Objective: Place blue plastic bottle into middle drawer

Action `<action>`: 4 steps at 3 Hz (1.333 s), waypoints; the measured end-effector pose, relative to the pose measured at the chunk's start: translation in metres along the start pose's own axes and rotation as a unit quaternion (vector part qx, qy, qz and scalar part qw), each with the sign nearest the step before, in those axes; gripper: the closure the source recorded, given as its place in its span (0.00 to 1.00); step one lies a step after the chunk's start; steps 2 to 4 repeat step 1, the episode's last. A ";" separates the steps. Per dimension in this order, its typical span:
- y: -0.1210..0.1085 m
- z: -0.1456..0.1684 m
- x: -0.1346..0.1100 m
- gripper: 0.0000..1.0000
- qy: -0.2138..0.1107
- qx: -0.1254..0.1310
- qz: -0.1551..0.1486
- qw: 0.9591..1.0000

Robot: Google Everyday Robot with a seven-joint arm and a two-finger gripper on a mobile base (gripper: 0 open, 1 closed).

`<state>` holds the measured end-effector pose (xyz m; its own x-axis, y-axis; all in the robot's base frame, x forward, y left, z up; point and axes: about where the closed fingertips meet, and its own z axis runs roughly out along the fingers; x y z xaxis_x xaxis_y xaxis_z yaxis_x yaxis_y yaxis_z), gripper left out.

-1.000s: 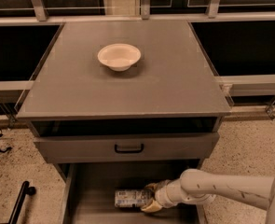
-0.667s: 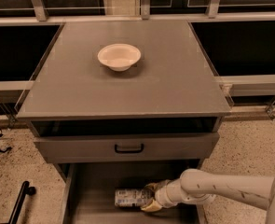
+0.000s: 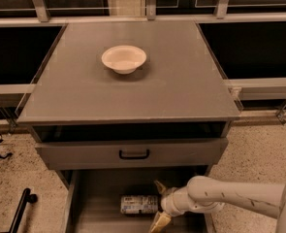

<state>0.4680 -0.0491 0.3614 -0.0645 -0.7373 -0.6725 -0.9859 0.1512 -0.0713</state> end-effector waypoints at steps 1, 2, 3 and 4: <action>0.000 0.000 0.000 0.00 0.000 0.000 0.000 1.000; 0.000 0.000 0.000 0.00 0.000 0.000 0.000 1.000; 0.000 0.000 0.000 0.00 0.000 0.000 0.000 1.000; 0.000 0.000 0.000 0.00 0.000 0.000 0.000 1.000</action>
Offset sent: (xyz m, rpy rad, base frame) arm 0.0000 0.0000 0.0000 0.0000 0.0000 0.0000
